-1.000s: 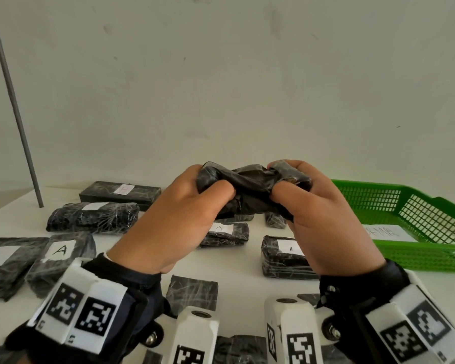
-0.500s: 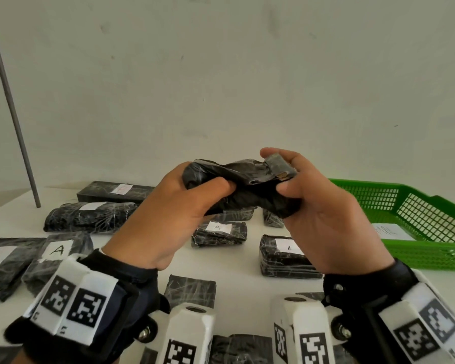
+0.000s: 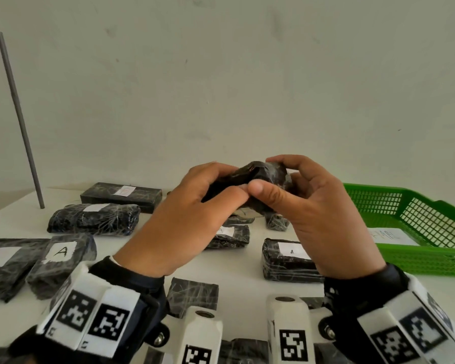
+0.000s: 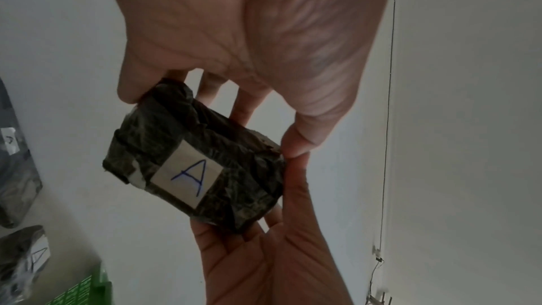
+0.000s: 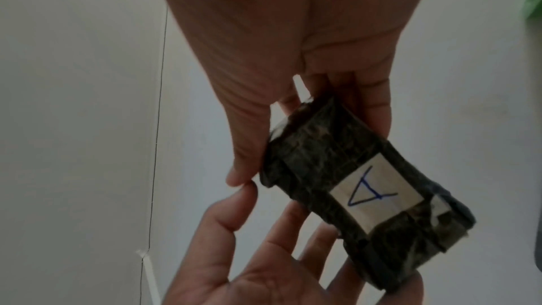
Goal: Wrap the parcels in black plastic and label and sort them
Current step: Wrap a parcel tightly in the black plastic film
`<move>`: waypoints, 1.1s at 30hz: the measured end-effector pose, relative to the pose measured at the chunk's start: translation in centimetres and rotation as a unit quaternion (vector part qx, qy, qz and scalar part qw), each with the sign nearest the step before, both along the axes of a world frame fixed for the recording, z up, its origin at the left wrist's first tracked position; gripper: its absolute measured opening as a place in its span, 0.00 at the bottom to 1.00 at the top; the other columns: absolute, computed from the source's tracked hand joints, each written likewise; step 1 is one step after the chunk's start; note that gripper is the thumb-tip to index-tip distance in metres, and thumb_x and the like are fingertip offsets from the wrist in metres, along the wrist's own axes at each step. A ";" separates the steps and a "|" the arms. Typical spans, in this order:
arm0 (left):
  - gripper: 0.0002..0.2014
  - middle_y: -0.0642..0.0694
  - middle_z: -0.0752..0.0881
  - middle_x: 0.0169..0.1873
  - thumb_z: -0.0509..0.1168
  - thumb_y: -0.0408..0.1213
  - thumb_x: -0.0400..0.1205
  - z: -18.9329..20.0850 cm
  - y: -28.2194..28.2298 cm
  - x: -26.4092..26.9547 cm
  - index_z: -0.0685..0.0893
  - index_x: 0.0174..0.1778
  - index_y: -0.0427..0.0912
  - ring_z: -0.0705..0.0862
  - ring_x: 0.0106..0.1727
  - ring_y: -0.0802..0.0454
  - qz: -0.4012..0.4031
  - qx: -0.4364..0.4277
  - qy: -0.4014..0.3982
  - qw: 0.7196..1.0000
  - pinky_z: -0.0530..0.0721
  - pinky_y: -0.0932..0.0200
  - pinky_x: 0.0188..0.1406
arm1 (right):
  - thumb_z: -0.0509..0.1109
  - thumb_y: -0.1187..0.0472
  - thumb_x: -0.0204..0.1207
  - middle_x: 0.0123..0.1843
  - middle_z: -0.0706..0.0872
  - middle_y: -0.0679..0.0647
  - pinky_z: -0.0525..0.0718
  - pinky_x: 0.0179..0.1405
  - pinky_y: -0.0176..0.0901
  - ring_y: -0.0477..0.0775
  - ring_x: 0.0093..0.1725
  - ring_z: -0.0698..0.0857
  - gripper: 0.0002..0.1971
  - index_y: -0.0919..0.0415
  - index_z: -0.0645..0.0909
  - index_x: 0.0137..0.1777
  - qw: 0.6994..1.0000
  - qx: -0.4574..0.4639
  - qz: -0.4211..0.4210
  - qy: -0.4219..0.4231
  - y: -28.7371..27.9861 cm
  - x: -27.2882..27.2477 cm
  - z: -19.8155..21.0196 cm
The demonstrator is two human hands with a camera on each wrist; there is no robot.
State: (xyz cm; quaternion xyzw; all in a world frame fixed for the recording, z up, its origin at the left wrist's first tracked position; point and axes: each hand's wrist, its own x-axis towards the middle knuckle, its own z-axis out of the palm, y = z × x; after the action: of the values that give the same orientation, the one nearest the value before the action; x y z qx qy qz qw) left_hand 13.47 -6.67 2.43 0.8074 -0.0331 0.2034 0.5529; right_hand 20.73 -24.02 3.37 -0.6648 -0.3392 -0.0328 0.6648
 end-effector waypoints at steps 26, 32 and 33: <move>0.08 0.48 0.95 0.48 0.70 0.42 0.82 0.5 0.8 -0.4 0.93 0.52 0.53 0.93 0.55 0.48 -0.021 -0.020 -0.094 0.995 0.88 0.41 0.65 | 0.77 0.66 0.80 0.45 0.96 0.53 0.94 0.51 0.48 0.55 0.47 0.95 0.08 0.52 0.92 0.54 0.997 -0.067 0.031 -0.030 -1.3 -0.3 0.6; 0.09 0.47 0.94 0.48 0.72 0.48 0.79 0.3 0.8 -0.4 0.92 0.53 0.53 0.92 0.52 0.37 -0.018 -0.014 -0.102 0.995 0.87 0.30 0.63 | 0.76 0.63 0.81 0.43 0.95 0.53 0.93 0.53 0.63 0.63 0.46 0.94 0.07 0.50 0.92 0.53 0.994 -0.090 0.008 -0.062 -1.3 -0.5 0.6; 0.09 0.47 0.94 0.47 0.72 0.48 0.79 0.3 0.8 -0.3 0.92 0.52 0.53 0.92 0.51 0.34 -0.015 -0.008 -0.105 0.994 0.87 0.28 0.62 | 0.76 0.63 0.81 0.43 0.95 0.53 0.93 0.54 0.66 0.64 0.46 0.93 0.07 0.50 0.92 0.52 0.993 -0.094 0.003 -0.066 -1.3 -0.5 0.6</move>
State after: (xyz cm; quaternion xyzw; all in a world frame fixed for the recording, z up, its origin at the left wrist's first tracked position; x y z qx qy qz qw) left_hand 13.16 -5.90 2.72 0.7762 -0.1013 0.2797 0.5559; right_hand 20.24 -25.32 3.98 -0.7196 -0.3855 -0.0427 0.5759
